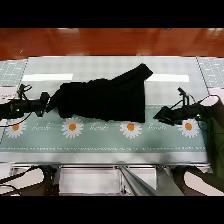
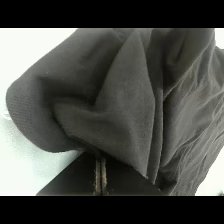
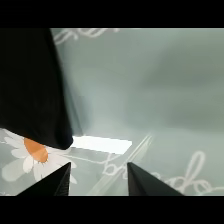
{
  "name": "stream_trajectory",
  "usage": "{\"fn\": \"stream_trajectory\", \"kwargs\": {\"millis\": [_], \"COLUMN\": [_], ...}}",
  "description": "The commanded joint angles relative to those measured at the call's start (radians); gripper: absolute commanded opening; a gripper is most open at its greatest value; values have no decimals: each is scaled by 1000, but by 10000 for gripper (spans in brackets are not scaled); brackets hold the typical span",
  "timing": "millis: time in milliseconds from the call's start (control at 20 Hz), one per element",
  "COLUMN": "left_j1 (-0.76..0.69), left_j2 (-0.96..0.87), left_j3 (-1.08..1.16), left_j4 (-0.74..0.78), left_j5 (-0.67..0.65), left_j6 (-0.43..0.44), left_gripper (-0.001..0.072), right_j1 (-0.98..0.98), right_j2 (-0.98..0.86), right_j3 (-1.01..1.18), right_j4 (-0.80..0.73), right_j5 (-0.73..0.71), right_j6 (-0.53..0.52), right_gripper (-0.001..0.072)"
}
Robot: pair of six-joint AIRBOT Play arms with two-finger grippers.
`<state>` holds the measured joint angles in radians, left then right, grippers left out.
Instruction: Fold the shirts.
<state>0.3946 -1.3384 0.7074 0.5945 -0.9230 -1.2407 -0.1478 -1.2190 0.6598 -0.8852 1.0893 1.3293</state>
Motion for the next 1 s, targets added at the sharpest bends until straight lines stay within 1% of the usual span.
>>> {"fn": "stream_trajectory", "kwargs": {"millis": [0,100,400,450,500,550,600,650,750,950], "left_j1": [0,0,0,0,0,0,0,4,25,56], "left_j2": [0,0,0,0,0,0,0,0,4,76], "left_j3": [3,3,3,3,3,3,4,7,37,195], "left_j4": [0,0,0,0,0,0,0,0,0,0], "left_j5": [-6,-7,-13,-13,-13,-14,-23,-41,-102,-224], "left_j6": [2,2,2,2,2,2,1,2,17,29], "left_gripper": [19,19,19,19,19,19,19,19,19,19], "right_j1": [78,98,217,231,243,250,252,250,230,165], "right_j2": [-55,-110,-271,-288,-299,-301,-300,-300,-296,-220], "right_j3": [-16,12,120,133,148,165,189,228,336,626], "right_j4": [80,143,153,166,182,201,227,230,182,18], "right_j5": [-45,-50,-75,-81,-87,-88,-73,-35,43,123], "right_j6": [6,-27,-6,-6,-9,-46,-92,-98,-89,14], "right_gripper": [404,404,402,365,253,47,24,24,23,23]}}
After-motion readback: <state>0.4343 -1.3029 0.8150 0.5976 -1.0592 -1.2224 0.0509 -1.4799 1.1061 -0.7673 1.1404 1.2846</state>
